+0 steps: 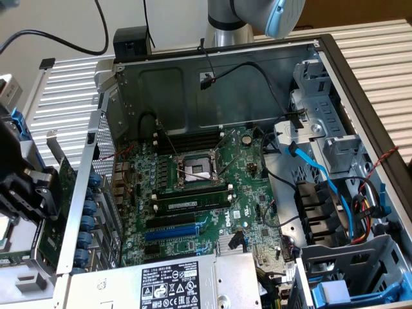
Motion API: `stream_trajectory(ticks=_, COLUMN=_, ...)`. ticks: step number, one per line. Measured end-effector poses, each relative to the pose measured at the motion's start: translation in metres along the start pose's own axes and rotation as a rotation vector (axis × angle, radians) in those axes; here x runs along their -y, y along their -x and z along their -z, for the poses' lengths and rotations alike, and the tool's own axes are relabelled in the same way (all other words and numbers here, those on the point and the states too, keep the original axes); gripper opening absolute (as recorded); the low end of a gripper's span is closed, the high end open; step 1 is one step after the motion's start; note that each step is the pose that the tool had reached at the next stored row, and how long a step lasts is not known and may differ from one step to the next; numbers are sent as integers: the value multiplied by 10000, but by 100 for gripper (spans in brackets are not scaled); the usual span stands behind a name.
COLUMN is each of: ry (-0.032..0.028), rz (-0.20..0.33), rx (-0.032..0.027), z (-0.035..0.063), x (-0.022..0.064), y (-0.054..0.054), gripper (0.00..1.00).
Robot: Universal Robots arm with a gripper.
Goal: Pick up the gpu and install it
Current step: 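Reach for the gpu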
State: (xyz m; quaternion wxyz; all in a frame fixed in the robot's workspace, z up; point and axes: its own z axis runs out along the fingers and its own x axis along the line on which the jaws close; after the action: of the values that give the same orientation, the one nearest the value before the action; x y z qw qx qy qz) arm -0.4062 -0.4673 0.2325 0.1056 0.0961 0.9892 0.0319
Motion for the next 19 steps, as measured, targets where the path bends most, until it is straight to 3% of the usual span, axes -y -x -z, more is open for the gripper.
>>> stream_trajectory(ticks=8, ry=6, rz=-2, rx=-1, z=-4, x=16, y=4, gripper=30)
stream_trajectory(ticks=11, ry=35, rz=-8, rx=-11, z=8, x=19, y=16, gripper=30)
stream_trajectory(ticks=17, ry=192, rz=-43, rx=-38, z=49, x=29, y=31, gripper=30)
stream_trajectory(ticks=19, ry=272, rz=-61, rx=-54, z=64, x=42, y=37, gripper=30)
